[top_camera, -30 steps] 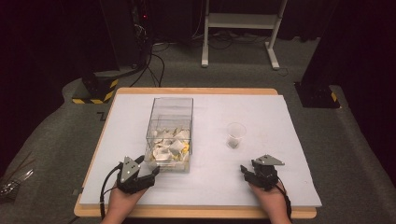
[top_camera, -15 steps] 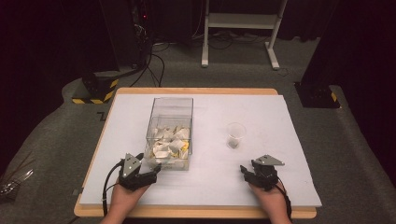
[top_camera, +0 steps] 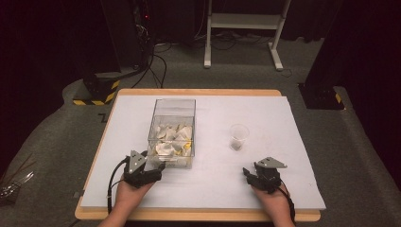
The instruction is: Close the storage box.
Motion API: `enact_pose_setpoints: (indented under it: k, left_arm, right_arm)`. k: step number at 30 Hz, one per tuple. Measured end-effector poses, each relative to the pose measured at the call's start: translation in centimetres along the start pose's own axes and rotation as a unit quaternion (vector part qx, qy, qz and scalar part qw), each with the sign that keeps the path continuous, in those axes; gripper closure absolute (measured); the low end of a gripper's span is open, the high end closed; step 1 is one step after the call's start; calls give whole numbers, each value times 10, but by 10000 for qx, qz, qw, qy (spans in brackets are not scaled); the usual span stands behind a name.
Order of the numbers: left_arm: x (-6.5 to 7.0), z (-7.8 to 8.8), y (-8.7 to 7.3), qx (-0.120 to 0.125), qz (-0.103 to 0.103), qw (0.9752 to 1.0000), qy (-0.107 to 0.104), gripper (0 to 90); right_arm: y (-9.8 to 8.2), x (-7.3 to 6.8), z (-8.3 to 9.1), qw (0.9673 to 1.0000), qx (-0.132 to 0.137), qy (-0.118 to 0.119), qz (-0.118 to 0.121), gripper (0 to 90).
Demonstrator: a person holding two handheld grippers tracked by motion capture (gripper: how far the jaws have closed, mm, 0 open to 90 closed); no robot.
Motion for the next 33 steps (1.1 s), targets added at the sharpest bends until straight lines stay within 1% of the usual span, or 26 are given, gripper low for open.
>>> enact_pose_setpoints:
  k: [4, 6, 10, 14, 17, 24, 27, 31, 33]
  left_arm:
    - [-2, -3, 1, 13, 91, 10000, 38, 175]
    - [-3, -4, 2, 24, 83, 10000, 39, 170]
    - [-4, -7, 2, 37, 152, 9998, 111, 163]
    - [-7, -11, 5, 22, 167, 9997, 154, 152]
    - [-8, -16, 5, 49, 295, 9995, 129, 151]
    - [-11, -25, 9, 63, 354, 9991, 245, 151]
    - [-12, -29, 12, 94, 369, 9988, 296, 152]
    - [-14, -33, 14, 153, 481, 9983, 293, 159]
    - [-15, -34, 14, 189, 478, 9982, 316, 161]
  right_arm:
    - [0, 0, 0, 10000, 0, 4, -7, 457]
    - [0, -1, 0, 10000, -7, -12, 2, 457]
    - [0, 0, 0, 10000, -3, -1, 0, 457]
    - [0, -1, 0, 10000, -6, -12, 23, 458]
    - [0, -1, 0, 10000, -6, 3, 4, 457]
    - [0, -1, 0, 10000, -6, 1, 6, 457]
    - [0, -1, 0, 10000, -9, -10, 25, 457]
    - [0, -1, 0, 10000, -4, 5, 8, 457]
    - [0, -1, 0, 10000, -8, -4, 20, 457]
Point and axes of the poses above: each handheld gripper's, and its own axes: z roughly backward along the jaws, y roughly out of its top, x roughly to its right, the point moved 1 cm from there along -z, roughly forward along the jaws, and after that the axes turned 2 degrees about -x, right-handed, at the moved point
